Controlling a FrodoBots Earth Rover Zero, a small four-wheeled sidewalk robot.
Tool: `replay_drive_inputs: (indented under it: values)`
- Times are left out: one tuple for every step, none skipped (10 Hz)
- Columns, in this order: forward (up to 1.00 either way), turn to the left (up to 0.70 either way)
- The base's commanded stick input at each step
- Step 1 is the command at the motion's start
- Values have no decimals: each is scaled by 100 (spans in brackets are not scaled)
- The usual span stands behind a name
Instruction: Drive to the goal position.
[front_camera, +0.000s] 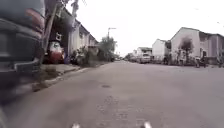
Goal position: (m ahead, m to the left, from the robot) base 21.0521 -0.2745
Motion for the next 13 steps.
replay_drive_inputs:
  values:
    - [70, 0]
    - [70, 0]
    - [70, 0]
    - [70, 24]
    - [70, 35]
    - [70, 35]
    - [70, 21]
    - [70, 0]
    - [70, 0]
    - [70, 16]
    - [70, 21]
    - [70, 13]
    - [70, 5]
